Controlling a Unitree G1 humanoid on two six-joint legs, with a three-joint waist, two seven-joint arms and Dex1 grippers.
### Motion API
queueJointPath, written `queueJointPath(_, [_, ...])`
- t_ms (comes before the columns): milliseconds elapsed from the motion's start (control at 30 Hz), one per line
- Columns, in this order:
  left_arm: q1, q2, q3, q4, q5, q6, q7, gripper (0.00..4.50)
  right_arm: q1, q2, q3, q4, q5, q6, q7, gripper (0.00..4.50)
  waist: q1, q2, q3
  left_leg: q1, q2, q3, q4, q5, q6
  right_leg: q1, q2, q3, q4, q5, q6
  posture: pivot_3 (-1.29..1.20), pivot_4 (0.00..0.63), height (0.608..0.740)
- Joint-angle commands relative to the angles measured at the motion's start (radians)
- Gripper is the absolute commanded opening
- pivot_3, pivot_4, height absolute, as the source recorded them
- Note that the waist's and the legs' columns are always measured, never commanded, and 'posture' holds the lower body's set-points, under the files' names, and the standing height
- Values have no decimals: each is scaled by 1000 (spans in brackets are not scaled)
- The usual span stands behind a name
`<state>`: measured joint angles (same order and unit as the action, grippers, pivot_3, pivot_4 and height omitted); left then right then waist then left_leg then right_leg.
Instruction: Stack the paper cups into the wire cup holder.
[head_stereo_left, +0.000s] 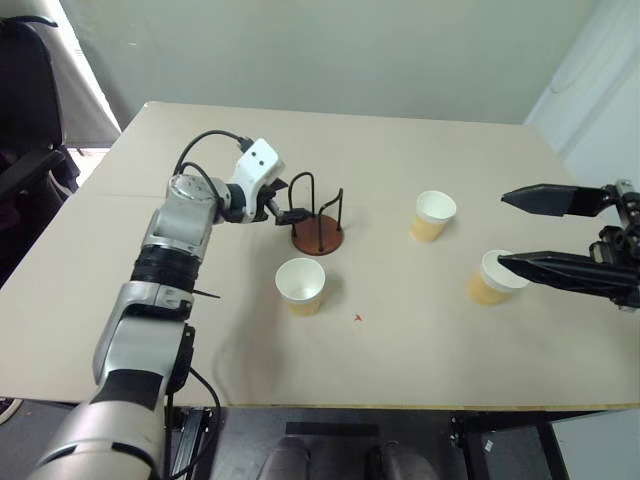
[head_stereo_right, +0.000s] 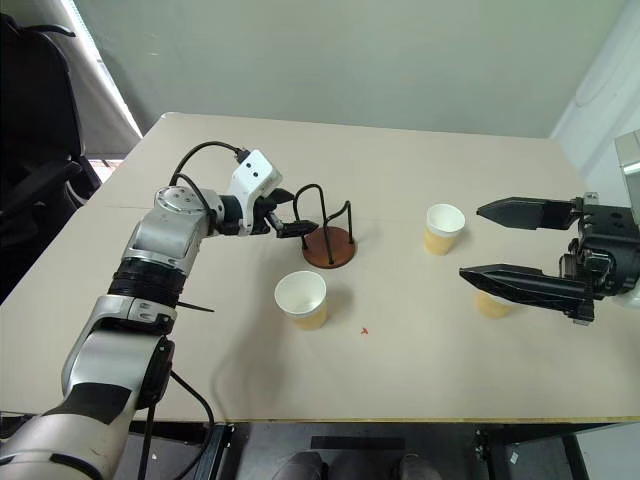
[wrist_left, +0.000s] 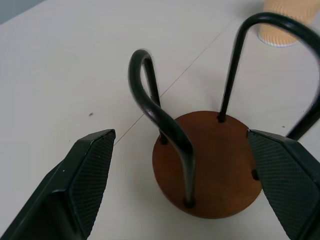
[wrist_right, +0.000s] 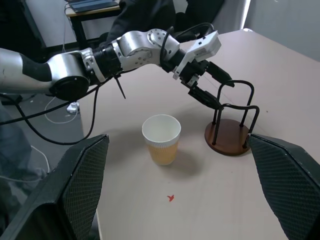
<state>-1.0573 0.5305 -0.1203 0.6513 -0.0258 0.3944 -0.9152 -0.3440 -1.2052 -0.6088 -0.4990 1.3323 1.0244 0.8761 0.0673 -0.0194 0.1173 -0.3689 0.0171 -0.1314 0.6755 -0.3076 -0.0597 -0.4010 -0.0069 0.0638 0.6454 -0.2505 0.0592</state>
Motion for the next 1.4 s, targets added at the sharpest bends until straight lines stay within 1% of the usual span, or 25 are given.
queueJointPath(33, [-49, -29, 23, 27, 17, -15, 93, 4492, -2, -3, -15, -18, 15, -15, -17, 4500, 1, 0, 0, 0, 0, 0, 0, 0, 0, 0, 0, 0, 0, 0, 0, 0, 150, 740])
queueJointPath(67, [-58, -40, 32, 39, 16, -21, 115, 4492, 0, -2, -11, -21, 10, -16, -20, 4500, 3, 0, 0, 0, 0, 0, 0, 0, 0, 0, 0, 0, 0, 0, 0, 0, 150, 740])
queueJointPath(100, [-65, -46, 36, 48, 14, -26, 129, 4125, 1, -1, -8, -24, 7, -17, -22, 4500, 3, 0, 0, 0, 0, 0, 1, 0, 0, 0, 0, 0, 0, 0, 1, 0, 150, 740])
queueJointPath(133, [-70, -51, 38, 53, 11, -29, 133, 3913, 1, 0, -6, -26, 6, -18, -25, 4500, 3, 0, 0, -1, -1, 0, 1, 0, 0, 0, 0, 0, 0, 0, 1, 0, 150, 740])
queueJointPath(233, [-75, -60, 38, 59, 4, -29, 132, 2878, 5, 2, -3, -29, 4, -18, -31, 4500, 3, 0, 0, -1, -1, 0, 3, -1, 2, 0, 0, 1, 0, 1, 1, 0, 150, 740])
queueJointPath(367, [-75, -55, 44, 70, 6, -33, 129, 1321, 12, 2, -5, -30, 3, -18, -33, 4500, 3, 0, 0, -1, -1, 1, 3, -1, 2, 0, 0, 1, 0, 0, 2, 0, 150, 740])
queueJointPath(500, [-74, -45, 51, 47, -9, -6, 99, 11, 20, 2, -8, -29, -4, -21, -30, 4500, 3, 0, 0, -1, -1, 1, 3, -1, 2, 0, 0, 1, 0, 0, 2, 0, 150, 740])
queueJointPath(767, [-111, -83, 88, -97, -114, 138, 46, 11, 38, 7, -8, -29, -21, -32, -22, 4500, 9, 0, 0, -3, -2, 1, 6, -2, 4, 0, -1, 2, 0, 0, 4, 0, 150, 740])
queueJointPath(867, [-109, -108, 89, -188, -166, 234, 32, 11, 47, 9, -9, -33, -27, -34, -21, 4500, 10, 0, 0, -4, -2, 1, 7, -3, 5, 0, -2, 2, -1, 1, 4, 0, 150, 740])
queueJointPath(933, [-103, -125, 86, -276, -218, 333, 16, 11, 56, 10, -14, -36, -30, -34, -22, 4500, 11, 0, 0, -4, -3, 1, 7, -3, 5, 0, -2, 2, -1, 1, 5, 0, 150, 740])
queueJointPath(1167, [-34, -126, 5, -498, -266, 515, 5, 11, 76, 15, -24, -41, -37, -40, -20, 4500, 11, 0, 0, -3, -3, 3, 7, -3, 5, 0, -3, 4, 0, 1, 5, 0, 150, 740])
queueJointPath(1400, [86, -122, -109, -747, -296, 632, 19, 11, 95, 24, -30, -51, -43, -49, -27, 4500, 12, 0, 0, -2, -1, 3, 7, -3, 5, 0, -4, 5, 0, 1, 7, 0, 150, 740])
